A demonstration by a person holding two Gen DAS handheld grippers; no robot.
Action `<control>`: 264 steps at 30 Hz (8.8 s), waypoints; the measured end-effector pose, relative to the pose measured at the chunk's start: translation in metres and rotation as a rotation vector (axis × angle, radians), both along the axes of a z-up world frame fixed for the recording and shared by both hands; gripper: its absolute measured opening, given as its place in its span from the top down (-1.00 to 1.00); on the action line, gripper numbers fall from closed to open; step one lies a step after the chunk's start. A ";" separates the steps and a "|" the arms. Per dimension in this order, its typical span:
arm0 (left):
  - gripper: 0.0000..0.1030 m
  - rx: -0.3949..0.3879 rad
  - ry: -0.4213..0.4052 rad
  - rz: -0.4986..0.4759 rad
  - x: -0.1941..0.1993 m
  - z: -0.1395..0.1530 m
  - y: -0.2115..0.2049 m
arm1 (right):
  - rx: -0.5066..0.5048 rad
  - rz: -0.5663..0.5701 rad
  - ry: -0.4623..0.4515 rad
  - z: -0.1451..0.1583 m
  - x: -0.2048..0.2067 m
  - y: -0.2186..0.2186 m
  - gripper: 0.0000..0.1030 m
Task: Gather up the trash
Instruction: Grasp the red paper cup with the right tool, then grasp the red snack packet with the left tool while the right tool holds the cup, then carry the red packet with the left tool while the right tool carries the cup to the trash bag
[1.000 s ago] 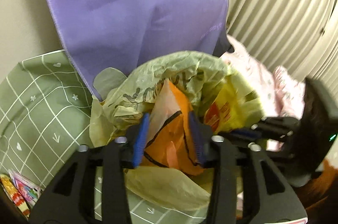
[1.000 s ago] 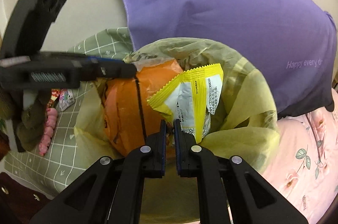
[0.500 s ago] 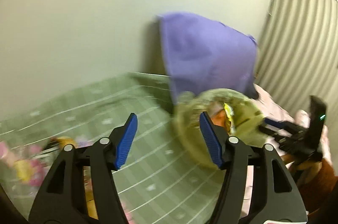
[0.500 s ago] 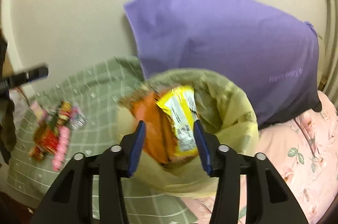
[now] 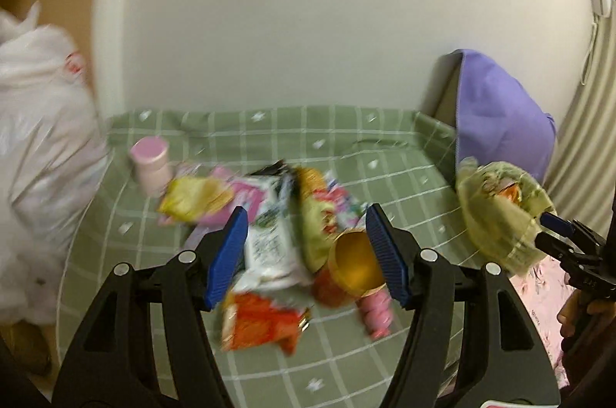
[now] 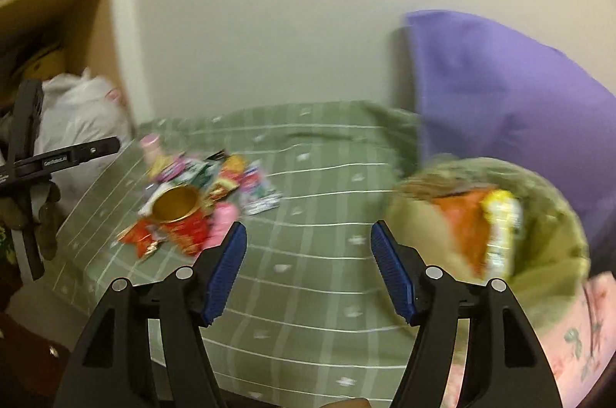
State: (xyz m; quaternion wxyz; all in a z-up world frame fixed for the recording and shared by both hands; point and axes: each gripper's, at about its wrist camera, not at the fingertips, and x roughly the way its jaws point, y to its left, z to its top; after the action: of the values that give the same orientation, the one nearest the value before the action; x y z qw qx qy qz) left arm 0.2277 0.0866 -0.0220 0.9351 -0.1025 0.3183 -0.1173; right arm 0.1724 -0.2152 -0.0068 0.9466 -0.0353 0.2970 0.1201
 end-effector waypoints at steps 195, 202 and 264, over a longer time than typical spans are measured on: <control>-0.16 0.259 0.155 -0.307 -0.016 -0.125 -0.055 | 0.025 -0.044 -0.026 -0.005 -0.029 -0.005 0.00; -0.20 0.087 0.134 -0.352 -0.018 -0.105 -0.057 | 0.030 -0.057 -0.015 -0.008 -0.028 -0.008 0.00; 0.32 -0.048 -0.092 -0.744 0.077 0.060 -0.255 | 0.096 -0.274 -0.213 0.084 -0.044 -0.145 0.00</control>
State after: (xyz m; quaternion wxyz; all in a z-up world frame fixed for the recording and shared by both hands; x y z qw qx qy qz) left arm 0.3049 -0.1684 0.0384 0.8391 0.0034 0.2885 -0.4611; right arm 0.1282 -0.3601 0.0771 0.9809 0.0384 0.1908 -0.0004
